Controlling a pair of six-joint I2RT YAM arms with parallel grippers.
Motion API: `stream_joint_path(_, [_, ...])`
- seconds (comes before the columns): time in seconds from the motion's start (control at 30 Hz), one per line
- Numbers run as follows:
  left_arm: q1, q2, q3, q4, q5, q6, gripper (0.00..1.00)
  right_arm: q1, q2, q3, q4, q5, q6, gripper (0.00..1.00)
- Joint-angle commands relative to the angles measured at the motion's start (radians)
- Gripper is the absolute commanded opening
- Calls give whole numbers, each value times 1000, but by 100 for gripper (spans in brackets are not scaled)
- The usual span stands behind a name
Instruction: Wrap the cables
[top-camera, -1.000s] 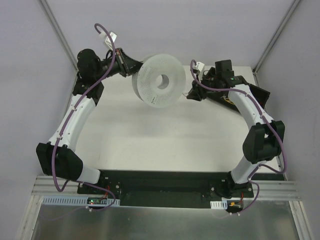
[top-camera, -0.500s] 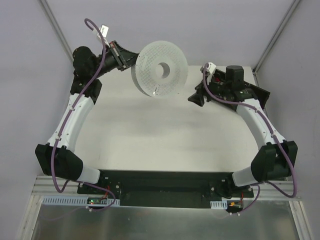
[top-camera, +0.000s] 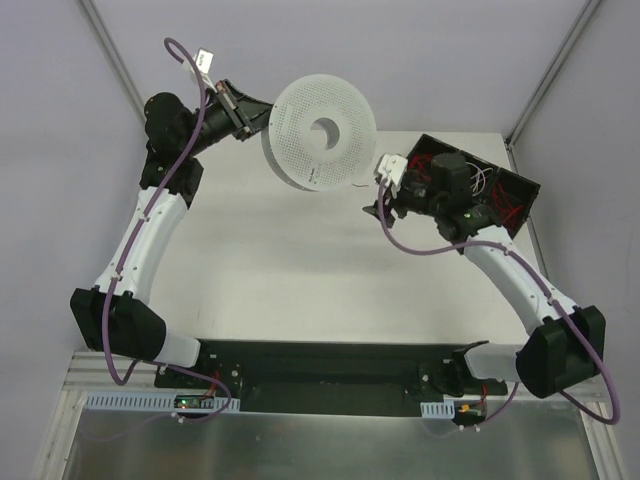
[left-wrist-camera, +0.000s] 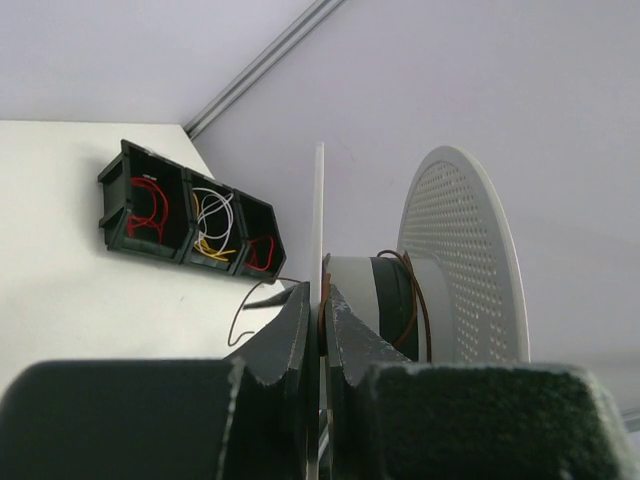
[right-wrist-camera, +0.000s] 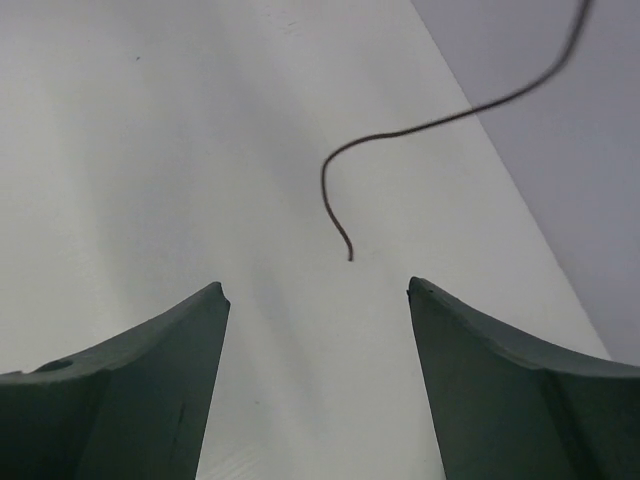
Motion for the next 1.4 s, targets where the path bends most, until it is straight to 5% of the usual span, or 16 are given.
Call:
stream_joint_path(0.0, [10, -18, 30, 69, -29, -63, 0, 81, -74, -93, 176, 107, -300, 74])
stream_joint_path(0.33, [9, -36, 15, 65, -29, -51, 0, 175, -45, -184, 434, 282, -521, 58])
stream_joint_path(0.7, [7, -31, 6, 62, -45, -65, 0, 185, 32, -99, 324, 247, -551, 37])
stream_joint_path(0.9, [7, -24, 12, 41, -61, -74, 0, 185, 43, -70, 258, 222, -546, 0])
stream_joint_path(1.17, [-8, 56, 137, -230, -208, -31, 0, 211, -67, -38, -39, 12, -463, 0])
stream_joint_path(1.37, [-39, 127, 179, -402, -288, 78, 0, 329, -106, 75, -188, 8, -374, 0])
